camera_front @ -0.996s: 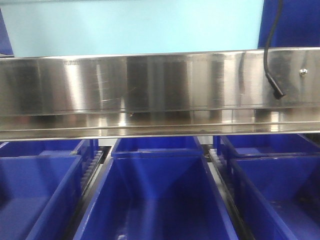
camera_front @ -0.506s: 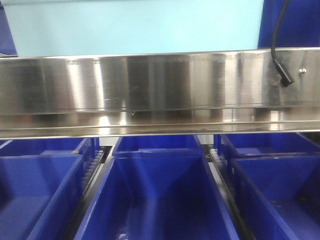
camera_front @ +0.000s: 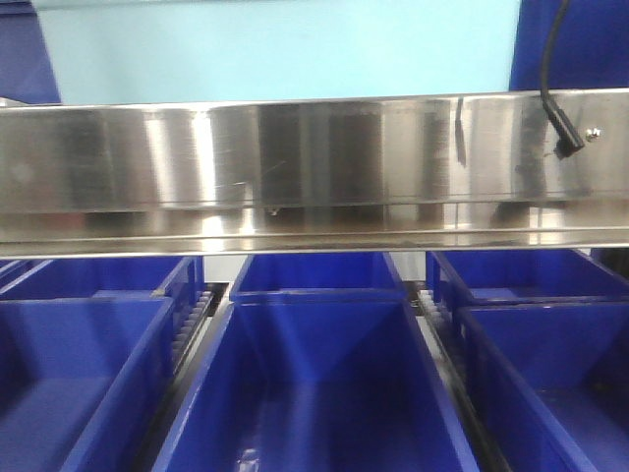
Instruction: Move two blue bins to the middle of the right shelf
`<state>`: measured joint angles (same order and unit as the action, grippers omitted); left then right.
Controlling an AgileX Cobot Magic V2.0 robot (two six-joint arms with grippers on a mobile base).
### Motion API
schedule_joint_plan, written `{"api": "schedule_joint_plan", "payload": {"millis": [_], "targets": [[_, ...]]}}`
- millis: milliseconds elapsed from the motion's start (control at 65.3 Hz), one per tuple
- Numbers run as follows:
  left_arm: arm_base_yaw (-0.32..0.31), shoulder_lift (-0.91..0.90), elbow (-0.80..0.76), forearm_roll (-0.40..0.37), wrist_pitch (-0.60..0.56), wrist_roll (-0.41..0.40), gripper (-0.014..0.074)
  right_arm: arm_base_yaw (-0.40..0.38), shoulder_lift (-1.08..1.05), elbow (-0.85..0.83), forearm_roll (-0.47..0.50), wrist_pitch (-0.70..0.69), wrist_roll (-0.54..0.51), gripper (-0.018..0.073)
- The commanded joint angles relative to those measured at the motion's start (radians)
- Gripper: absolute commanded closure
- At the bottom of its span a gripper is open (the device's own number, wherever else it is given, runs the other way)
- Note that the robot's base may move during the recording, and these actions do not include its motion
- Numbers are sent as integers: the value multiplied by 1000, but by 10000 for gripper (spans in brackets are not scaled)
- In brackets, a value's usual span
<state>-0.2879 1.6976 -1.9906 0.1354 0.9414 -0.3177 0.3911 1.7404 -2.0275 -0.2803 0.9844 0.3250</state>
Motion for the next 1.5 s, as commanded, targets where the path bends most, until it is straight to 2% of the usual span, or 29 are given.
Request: {"api": "schedule_joint_plan", "payload": {"millis": [0,123,276,460,644,736,919,1011,1073,1134,1211,1272,1486], "targets": [[-13,-41,43,9,-103,26,707,0,-24,11,-18,-54,-12,726],[-15,-96,169,9,-243,32,707,0,-71,83,-26,-148,-12,726],[-15,-161,315,6,-405,32,707,0,-149,226,-84,-275,-12,726],[-15,-264,512,5,-546,32,707,0,-273,458,-84,-472,-12,726],[-20,-450,774,7,-817,32,707,0,-404,646,-84,-630,-11,726],[-20,-508,848,11,-884,32,707,0,-441,695,-84,-669,-11,726],[-20,-525,861,27,-871,32,703,0,-479,715,-84,-672,-11,726],[-20,-525,861,27,-849,32,588,0,-484,715,-78,-662,-11,720],[-20,-525,861,27,-847,32,437,0,-488,715,-52,-644,-11,631],[-20,-527,859,27,-847,32,297,0,-489,715,-35,-627,-11,475],[-20,-534,859,27,-854,32,218,0,-489,715,-35,-625,-11,314],[-20,-542,859,27,-854,32,214,0,-489,715,-35,-627,-11,267],[-20,-553,859,27,-862,32,216,0,-489,715,-35,-625,-11,272]]}}
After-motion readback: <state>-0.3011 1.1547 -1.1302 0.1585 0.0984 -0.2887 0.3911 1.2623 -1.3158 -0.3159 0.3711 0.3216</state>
